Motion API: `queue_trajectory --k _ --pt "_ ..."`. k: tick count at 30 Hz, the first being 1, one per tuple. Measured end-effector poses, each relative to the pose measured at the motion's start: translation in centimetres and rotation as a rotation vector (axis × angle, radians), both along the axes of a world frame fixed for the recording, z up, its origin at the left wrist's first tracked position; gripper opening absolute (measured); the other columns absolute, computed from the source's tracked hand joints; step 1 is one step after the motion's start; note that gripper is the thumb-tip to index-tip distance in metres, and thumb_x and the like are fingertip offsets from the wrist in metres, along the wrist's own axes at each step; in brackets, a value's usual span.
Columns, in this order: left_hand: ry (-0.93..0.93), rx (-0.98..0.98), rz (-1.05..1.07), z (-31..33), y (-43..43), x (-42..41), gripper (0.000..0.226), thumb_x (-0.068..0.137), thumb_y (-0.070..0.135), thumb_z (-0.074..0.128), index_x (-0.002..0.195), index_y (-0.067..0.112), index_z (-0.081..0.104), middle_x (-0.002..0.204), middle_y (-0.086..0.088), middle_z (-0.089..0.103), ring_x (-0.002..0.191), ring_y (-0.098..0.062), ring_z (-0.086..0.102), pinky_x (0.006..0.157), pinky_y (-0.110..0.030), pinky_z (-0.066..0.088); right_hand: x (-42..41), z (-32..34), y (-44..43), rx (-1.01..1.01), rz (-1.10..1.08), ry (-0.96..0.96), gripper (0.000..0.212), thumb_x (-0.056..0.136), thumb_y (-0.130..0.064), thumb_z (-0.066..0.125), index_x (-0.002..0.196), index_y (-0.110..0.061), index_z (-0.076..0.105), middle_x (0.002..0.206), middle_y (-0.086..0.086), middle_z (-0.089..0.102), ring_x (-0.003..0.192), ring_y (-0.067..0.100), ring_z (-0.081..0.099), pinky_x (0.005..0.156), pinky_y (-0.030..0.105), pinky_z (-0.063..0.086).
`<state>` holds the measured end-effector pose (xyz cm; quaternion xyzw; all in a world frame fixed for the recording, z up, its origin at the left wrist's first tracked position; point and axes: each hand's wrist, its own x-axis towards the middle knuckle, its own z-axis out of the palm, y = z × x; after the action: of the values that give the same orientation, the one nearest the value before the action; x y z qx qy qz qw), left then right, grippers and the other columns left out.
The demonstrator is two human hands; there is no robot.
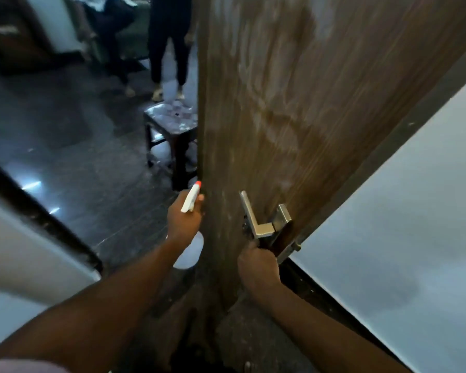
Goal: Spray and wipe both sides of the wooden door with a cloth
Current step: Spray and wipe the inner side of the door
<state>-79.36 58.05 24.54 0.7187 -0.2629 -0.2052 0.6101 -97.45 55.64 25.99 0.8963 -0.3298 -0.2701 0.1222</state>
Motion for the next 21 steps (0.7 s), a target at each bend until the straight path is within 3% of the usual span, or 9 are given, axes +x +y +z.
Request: queue_trajectory --k 2,3,6,10,12,16,21 --pt "-0.101 0.012 0.12 0.8 1.6 0.5 0.014 0.089 0.023 0.061 0.103 0.022 0.063 0.087 0.004 0.065 0.085 -0.019 0.065 0.07 -0.021 0.048 2.2 1.0 0.9 0.07 0.044 -0.105 0.021 0.099 -0.013 0.052 0.104 -0.006 0.071 0.102 0.012 0.067 0.086 0.026 0.068 0.062 0.032 0.049" --pt "-0.114 0.023 0.158 1.4 2.1 0.7 0.011 0.089 0.028 0.061 0.1 0.026 0.063 0.083 0.004 0.064 0.081 -0.02 0.065 0.069 -0.024 0.051 3.3 1.4 1.1 0.079 0.09 -0.131 0.023 0.099 -0.015 0.05 0.099 -0.008 0.072 0.097 0.009 0.068 0.086 0.026 0.067 0.063 0.031 0.046" --pt "-0.092 0.048 0.303 1.5 5.4 1.1 0.018 0.085 0.043 0.06 0.098 0.032 0.062 0.077 0.005 0.065 0.076 -0.022 0.068 0.069 -0.045 0.057 5.5 2.3 3.1 0.033 0.33 -0.104 0.022 0.1 -0.017 0.049 0.097 -0.012 0.071 0.09 0.005 0.066 0.083 0.023 0.064 0.067 0.032 0.047" --pt "-0.154 0.109 0.499 2.0 10.2 -0.3 0.026 0.084 0.051 0.057 0.1 0.031 0.06 0.081 0.002 0.065 0.075 -0.02 0.067 0.066 -0.047 0.057 6.8 1.7 6.4 0.048 0.564 -0.045 0.019 0.101 -0.018 0.05 0.109 -0.012 0.067 0.106 0.007 0.067 0.099 0.024 0.065 0.076 0.033 0.054" --pt "-0.16 0.139 0.611 3.0 12.7 -2.6 0.023 0.087 0.046 0.057 0.103 0.031 0.06 0.082 0.001 0.067 0.071 -0.017 0.068 0.065 -0.043 0.058 6.4 1.2 7.5 0.031 0.605 -0.02 0.021 0.1 -0.016 0.052 0.114 -0.009 0.066 0.112 0.01 0.066 0.103 0.026 0.065 0.067 0.034 0.051" --pt "-0.14 0.135 0.784 4.4 16.2 -6.3 0.019 0.09 0.038 0.057 0.104 0.025 0.062 0.084 0.0 0.069 0.069 -0.013 0.069 0.065 -0.03 0.058 6.0 0.2 7.3 -0.225 0.868 -0.005 0.033 0.099 -0.013 0.051 0.13 -0.003 0.057 0.134 0.019 0.052 0.115 0.03 0.059 0.059 0.035 0.047" --pt "-0.114 0.098 0.901 6.3 18.2 -9.1 0.016 0.09 0.039 0.057 0.104 0.032 0.058 0.089 0.0 0.067 0.073 -0.016 0.069 0.063 -0.037 0.06 8.6 0.5 6.5 -0.214 1.132 -0.081 0.04 0.098 -0.005 0.047 0.138 -0.004 0.051 0.14 0.015 0.044 0.129 0.033 0.05 0.087 0.039 0.057"
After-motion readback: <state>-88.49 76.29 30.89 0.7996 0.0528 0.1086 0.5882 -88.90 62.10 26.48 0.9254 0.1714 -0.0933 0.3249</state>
